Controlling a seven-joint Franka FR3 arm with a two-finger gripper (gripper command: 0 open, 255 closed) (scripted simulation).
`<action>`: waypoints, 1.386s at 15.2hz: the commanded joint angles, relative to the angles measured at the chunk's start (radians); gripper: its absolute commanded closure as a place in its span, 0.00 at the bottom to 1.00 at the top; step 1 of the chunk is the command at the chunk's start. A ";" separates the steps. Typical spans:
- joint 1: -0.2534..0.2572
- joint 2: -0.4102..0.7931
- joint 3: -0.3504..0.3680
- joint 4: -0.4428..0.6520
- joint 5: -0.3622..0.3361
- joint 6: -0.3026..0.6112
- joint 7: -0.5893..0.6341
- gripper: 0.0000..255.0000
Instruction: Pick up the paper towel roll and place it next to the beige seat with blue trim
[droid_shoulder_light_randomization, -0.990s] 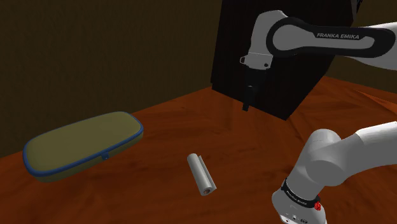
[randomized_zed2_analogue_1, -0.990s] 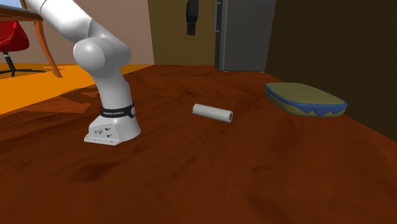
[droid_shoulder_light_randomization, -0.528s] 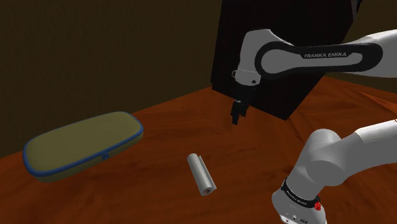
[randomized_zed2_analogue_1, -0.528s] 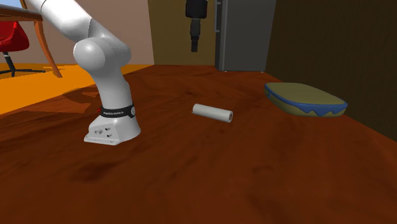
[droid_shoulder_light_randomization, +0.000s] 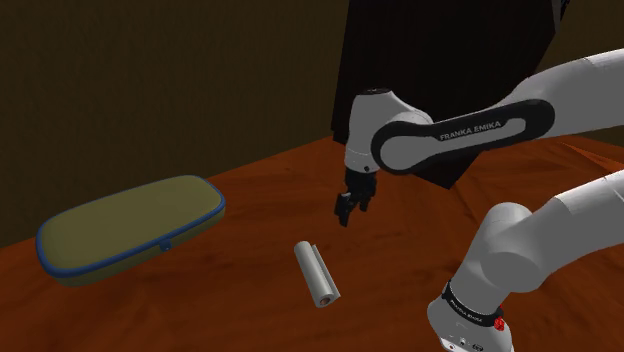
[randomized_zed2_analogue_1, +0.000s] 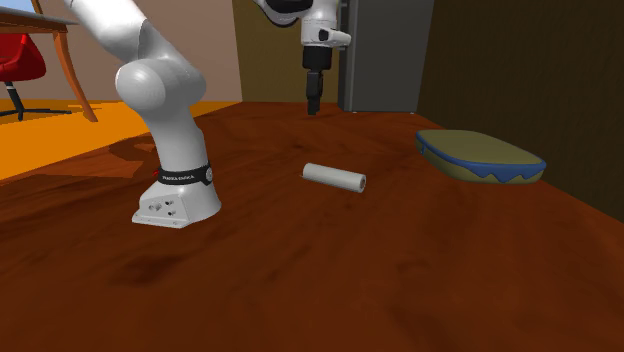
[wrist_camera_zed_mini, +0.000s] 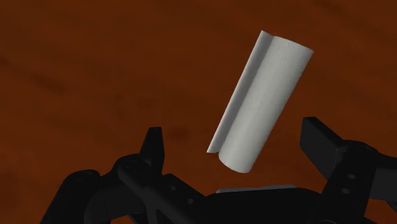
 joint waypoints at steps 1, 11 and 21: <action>-0.001 0.064 0.050 -0.010 0.006 0.077 0.078 0.00; -0.079 0.495 0.244 0.061 -0.181 0.398 0.529 0.00; -0.072 0.739 0.216 0.106 -0.423 0.544 0.777 0.00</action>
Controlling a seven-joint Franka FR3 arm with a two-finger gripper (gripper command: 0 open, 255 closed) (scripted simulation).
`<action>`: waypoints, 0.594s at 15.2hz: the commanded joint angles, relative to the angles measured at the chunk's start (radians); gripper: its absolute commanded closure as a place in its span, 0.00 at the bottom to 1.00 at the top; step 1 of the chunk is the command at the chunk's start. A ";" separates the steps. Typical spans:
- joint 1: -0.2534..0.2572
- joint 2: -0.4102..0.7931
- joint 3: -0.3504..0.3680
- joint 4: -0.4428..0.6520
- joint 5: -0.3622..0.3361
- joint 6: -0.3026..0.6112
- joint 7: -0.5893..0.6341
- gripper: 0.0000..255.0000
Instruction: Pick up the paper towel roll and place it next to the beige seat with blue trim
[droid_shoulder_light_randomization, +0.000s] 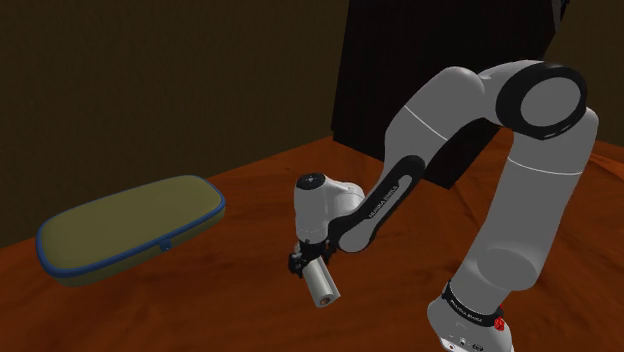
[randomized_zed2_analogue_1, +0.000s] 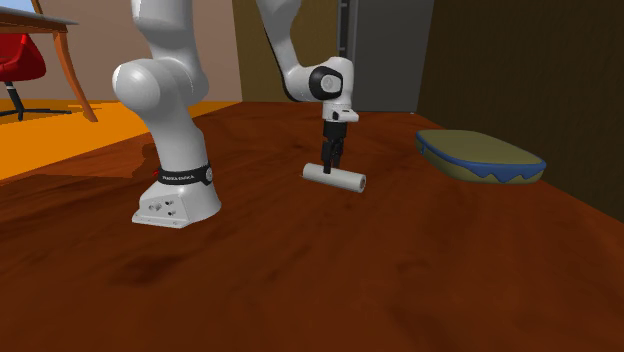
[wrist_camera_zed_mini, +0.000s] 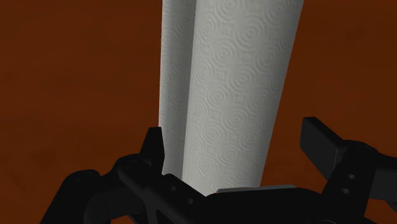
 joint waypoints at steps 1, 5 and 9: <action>0.005 0.026 -0.010 0.001 -0.029 0.021 0.022 0.00; 0.005 0.026 -0.010 0.001 -0.029 0.021 0.022 0.00; 0.005 0.026 -0.010 0.001 -0.029 0.021 0.022 1.00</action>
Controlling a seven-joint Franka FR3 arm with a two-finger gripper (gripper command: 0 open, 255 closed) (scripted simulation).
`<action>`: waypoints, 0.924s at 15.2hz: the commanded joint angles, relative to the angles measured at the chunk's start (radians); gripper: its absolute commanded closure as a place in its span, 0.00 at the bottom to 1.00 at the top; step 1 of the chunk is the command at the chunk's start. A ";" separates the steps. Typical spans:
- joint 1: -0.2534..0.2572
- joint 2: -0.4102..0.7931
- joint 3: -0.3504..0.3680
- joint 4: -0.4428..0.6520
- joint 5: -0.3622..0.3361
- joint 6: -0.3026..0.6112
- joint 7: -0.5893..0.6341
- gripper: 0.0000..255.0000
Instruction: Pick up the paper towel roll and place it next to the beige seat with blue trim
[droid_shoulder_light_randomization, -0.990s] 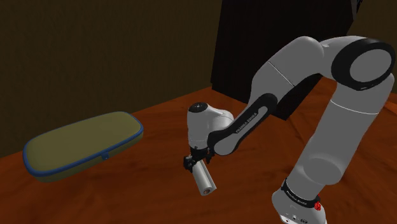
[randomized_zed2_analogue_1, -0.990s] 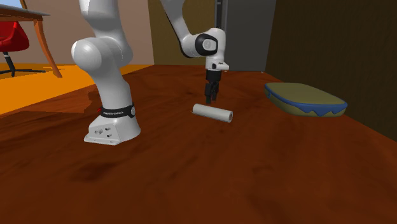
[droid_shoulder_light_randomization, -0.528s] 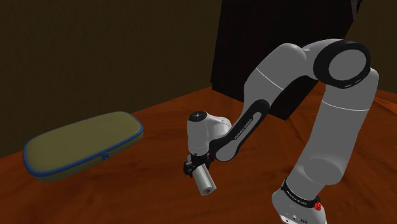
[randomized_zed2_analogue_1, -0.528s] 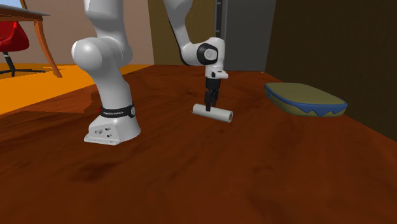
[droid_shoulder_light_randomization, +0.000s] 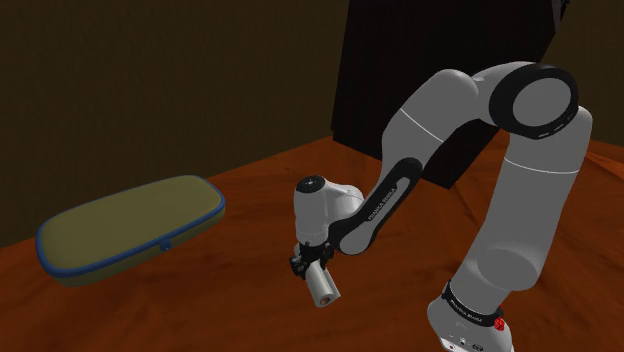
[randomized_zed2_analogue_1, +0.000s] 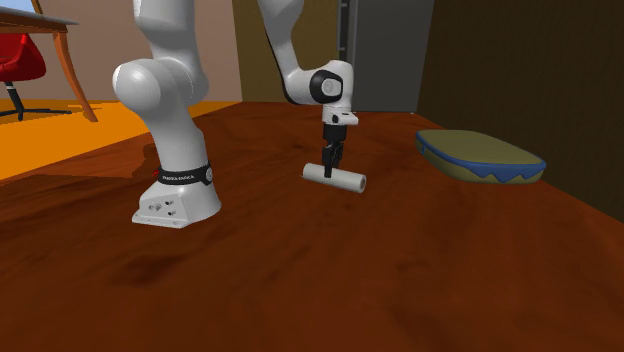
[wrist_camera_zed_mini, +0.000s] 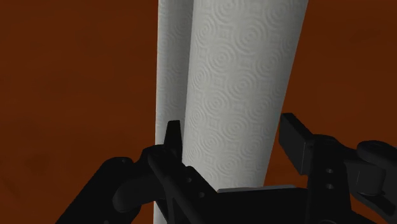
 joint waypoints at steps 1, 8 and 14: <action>0.000 0.000 0.000 0.000 0.000 0.000 0.000 1.00; 0.000 0.000 0.000 0.000 0.000 0.000 0.000 1.00; -0.014 -0.078 0.028 -0.004 0.082 -0.060 -0.063 1.00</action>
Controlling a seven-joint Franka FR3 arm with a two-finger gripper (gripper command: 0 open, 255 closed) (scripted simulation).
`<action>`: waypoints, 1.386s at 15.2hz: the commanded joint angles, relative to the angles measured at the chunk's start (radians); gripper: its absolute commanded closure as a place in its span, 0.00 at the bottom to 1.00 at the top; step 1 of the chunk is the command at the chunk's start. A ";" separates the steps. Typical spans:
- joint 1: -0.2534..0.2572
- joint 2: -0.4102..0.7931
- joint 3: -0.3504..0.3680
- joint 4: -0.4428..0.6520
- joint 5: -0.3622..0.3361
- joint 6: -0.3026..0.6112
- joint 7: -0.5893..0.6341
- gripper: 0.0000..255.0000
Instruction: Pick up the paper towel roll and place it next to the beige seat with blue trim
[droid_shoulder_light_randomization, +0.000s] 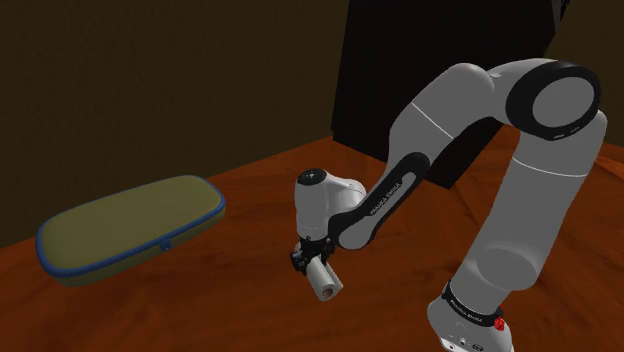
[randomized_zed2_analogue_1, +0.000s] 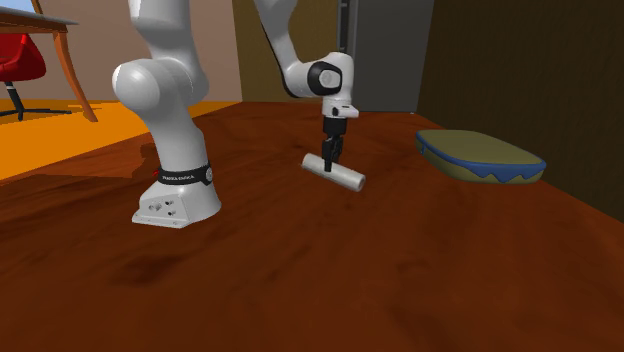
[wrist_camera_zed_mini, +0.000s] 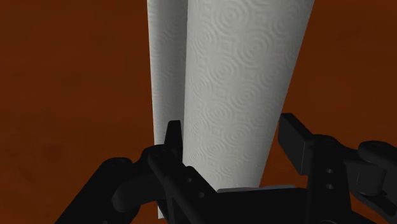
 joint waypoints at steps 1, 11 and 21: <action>-0.003 -0.029 0.008 0.002 0.031 -0.026 -0.024 1.00; -0.001 -0.171 0.021 0.020 0.157 -0.162 -0.123 1.00; 0.011 -0.287 0.008 0.064 0.230 -0.307 -0.188 1.00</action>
